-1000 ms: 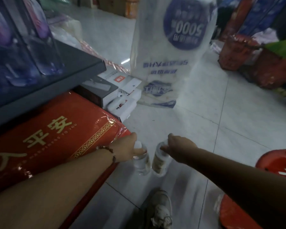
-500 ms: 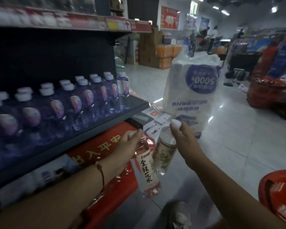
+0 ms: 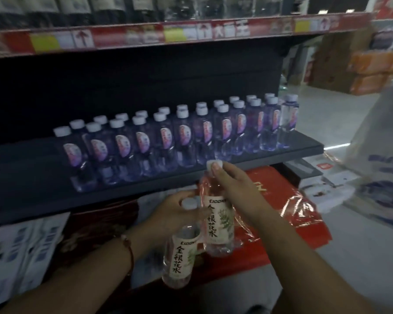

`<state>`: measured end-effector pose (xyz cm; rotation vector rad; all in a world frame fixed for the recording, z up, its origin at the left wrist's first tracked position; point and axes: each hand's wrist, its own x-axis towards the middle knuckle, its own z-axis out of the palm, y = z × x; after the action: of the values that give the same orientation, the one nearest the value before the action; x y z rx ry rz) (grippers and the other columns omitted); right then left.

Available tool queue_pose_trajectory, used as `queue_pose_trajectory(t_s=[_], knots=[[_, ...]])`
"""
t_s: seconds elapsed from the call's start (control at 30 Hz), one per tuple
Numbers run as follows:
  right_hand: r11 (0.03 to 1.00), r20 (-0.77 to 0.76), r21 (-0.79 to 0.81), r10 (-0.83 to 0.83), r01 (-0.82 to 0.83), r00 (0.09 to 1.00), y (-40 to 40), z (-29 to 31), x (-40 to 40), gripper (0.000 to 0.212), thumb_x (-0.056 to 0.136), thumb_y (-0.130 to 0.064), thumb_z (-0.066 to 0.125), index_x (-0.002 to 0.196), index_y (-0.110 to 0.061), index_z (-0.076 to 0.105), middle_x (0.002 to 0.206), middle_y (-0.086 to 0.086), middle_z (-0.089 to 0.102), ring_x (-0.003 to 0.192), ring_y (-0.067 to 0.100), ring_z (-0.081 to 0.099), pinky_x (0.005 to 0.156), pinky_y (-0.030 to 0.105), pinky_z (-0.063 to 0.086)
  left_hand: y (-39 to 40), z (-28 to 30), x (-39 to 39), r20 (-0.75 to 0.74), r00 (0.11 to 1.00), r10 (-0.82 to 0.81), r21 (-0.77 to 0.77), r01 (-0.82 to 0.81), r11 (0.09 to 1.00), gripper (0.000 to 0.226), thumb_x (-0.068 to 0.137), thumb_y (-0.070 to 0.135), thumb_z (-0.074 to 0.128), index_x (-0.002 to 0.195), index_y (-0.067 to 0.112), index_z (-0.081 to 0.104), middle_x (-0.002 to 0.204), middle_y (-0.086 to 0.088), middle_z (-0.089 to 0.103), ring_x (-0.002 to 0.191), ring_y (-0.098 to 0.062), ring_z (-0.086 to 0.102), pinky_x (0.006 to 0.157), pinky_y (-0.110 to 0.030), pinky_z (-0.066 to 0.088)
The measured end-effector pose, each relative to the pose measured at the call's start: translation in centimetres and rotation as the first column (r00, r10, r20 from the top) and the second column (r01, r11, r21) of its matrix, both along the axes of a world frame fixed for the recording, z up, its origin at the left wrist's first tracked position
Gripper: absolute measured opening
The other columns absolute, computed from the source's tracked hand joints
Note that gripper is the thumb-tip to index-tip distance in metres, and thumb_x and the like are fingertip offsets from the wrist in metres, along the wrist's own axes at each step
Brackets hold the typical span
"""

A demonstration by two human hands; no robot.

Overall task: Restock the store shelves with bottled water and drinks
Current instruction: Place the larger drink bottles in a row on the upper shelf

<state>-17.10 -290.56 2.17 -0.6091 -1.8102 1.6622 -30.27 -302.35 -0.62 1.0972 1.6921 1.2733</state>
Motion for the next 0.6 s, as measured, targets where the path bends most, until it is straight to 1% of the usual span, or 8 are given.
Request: queue_pose_trajectory(t_s=[0.1, 0.17, 0.23, 0.33, 0.43, 0.5, 0.57, 0.6], knots=[[0.997, 0.079, 0.006, 0.078, -0.078, 0.994, -1.6, -0.2, -3.4, 0.036, 0.097, -0.052, 0.055, 0.109, -0.022, 0.07, 0.104, 0.008, 0.075, 0.1, 0.029, 0.071, 0.097, 0.054, 0.052, -2.1, -0.9, -2.4, -0.003, 1.0, 0.004, -0.046, -0.004, 0.999, 0.025, 0.087, 0.019, 0.075, 0.112, 0.023, 0.072, 0.106, 0.003, 0.077, 0.101, -0.014, 0.072, 0.088, -0.032, 0.057], [0.992, 0.127, 0.031, 0.115, -0.12, 0.985, -2.2, -0.4, -5.6, 0.045, 0.092, -0.057, 0.057, 0.106, -0.017, 0.07, 0.104, 0.012, 0.074, 0.098, 0.03, 0.071, 0.097, 0.056, 0.051, -2.8, -1.7, -4.1, -0.005, 1.0, 0.01, -0.06, -0.011, 0.998, 0.016, 0.086, 0.021, 0.075, 0.102, 0.022, 0.074, 0.099, 0.004, 0.078, 0.094, -0.011, 0.072, 0.084, -0.03, 0.057], [0.993, 0.079, -0.05, 0.108, -0.104, 0.991, -2.6, -0.4, -7.5, 0.042, 0.093, -0.045, 0.064, 0.104, -0.005, 0.065, 0.108, 0.026, 0.07, 0.092, 0.034, 0.068, 0.096, 0.059, 0.051, -3.5, -1.7, -5.7, 0.023, 0.999, 0.026, -0.055, -0.025, 0.998, 0.018, 0.086, 0.02, 0.074, 0.103, 0.017, 0.073, 0.099, 0.002, 0.078, 0.093, -0.012, 0.073, 0.082, -0.027, 0.057], [0.975, 0.002, -0.212, 0.065, -0.063, 0.998, -3.3, 0.4, -9.5, 0.04, 0.088, -0.038, 0.072, 0.108, -0.006, 0.057, 0.113, 0.03, 0.068, 0.09, 0.034, 0.066, 0.092, 0.057, 0.053, -3.8, -1.0, -8.1, 0.068, 0.997, 0.031, -0.024, -0.029, 0.999, 0.024, 0.086, 0.02, 0.074, 0.108, 0.012, 0.071, 0.102, -0.001, 0.078, 0.096, -0.017, 0.074, 0.082, -0.028, 0.058], [0.995, 0.151, -0.085, 0.056, -0.043, 0.987, -3.8, 0.6, -10.7, 0.046, 0.089, -0.056, 0.063, 0.109, -0.016, 0.054, 0.106, 0.01, 0.071, 0.092, 0.021, 0.068, 0.08, 0.041, 0.057, -3.9, -1.1, -9.5, 0.068, 0.997, 0.035, -0.019, -0.034, 0.999, 0.025, 0.084, 0.025, 0.075, 0.107, 0.015, 0.07, 0.102, 0.001, 0.078, 0.096, -0.015, 0.073, 0.085, -0.031, 0.056], [0.995, 0.234, 0.002, 0.093, -0.096, 0.968, -3.8, 0.4, -10.7, 0.053, 0.087, -0.067, 0.053, 0.114, -0.023, 0.045, 0.103, -0.008, 0.06, 0.092, 0.008, 0.059, 0.078, 0.029, 0.046, -4.0, -1.6, -9.7, 0.11, 0.994, 0.022, -0.006, -0.022, 1.0, 0.027, 0.083, 0.027, 0.075, 0.108, 0.019, 0.07, 0.103, 0.003, 0.077, 0.098, -0.013, 0.072, 0.085, -0.027, 0.055], [0.97, 0.246, -0.142, 0.23, -0.199, 0.942, -3.3, 0.3, -10.4, 0.068, 0.078, -0.066, 0.059, 0.128, -0.02, 0.045, 0.107, -0.006, 0.063, 0.095, 0.01, 0.063, 0.085, 0.029, 0.047, -4.3, -2.1, -9.8, 0.155, 0.987, 0.036, 0.002, -0.036, 0.999, 0.037, 0.074, 0.033, 0.078, 0.109, 0.022, 0.071, 0.103, 0.005, 0.077, 0.1, -0.014, 0.072, 0.084, -0.026, 0.055], [0.938, 0.219, -0.216, 0.317, -0.271, 0.923, -3.2, 0.3, -10.2, 0.065, 0.077, -0.055, 0.064, 0.126, -0.015, 0.052, 0.108, -0.001, 0.069, 0.096, 0.013, 0.068, 0.083, 0.028, 0.052, -4.4, -2.5, -10.0, 0.169, 0.985, 0.04, -0.001, -0.041, 0.999, 0.043, 0.07, 0.036, 0.078, 0.11, 0.023, 0.071, 0.104, 0.004, 0.077, 0.101, -0.014, 0.071, 0.085, -0.027, 0.054]])
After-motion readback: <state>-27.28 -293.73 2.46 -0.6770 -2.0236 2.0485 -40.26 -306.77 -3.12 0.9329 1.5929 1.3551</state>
